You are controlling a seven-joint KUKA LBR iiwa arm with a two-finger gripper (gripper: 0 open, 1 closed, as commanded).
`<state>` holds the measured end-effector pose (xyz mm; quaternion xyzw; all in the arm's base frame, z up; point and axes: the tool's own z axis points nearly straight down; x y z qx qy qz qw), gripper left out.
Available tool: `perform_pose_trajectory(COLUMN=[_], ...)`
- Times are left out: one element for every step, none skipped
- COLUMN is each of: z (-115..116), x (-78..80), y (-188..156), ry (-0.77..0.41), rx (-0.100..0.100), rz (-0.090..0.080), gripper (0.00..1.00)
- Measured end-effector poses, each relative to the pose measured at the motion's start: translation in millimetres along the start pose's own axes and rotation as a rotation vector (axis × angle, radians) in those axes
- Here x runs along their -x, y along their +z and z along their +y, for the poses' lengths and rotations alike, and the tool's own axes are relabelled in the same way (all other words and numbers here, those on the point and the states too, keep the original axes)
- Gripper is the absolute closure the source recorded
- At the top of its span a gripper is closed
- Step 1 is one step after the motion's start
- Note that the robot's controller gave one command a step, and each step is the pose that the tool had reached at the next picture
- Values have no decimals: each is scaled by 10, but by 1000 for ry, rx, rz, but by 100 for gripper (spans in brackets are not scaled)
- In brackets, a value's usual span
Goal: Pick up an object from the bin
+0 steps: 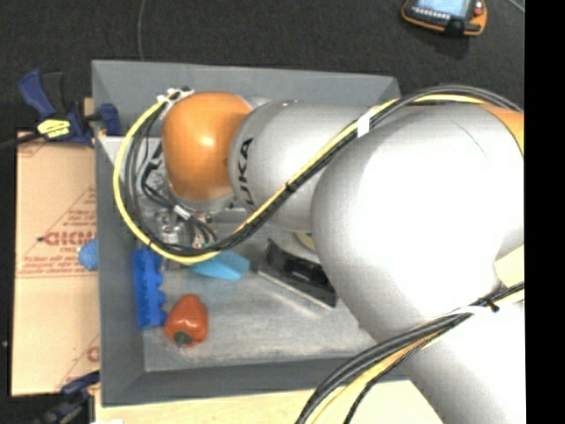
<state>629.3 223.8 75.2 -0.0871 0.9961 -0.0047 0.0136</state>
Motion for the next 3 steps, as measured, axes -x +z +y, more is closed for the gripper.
perform_pose_trajectory(z=[-1,4,0], x=[0,-32,2], y=[-3,-252,-667], ry=[1,3,5], rx=[0,3,4], rz=[0,13,4], gripper=[100,100,100])
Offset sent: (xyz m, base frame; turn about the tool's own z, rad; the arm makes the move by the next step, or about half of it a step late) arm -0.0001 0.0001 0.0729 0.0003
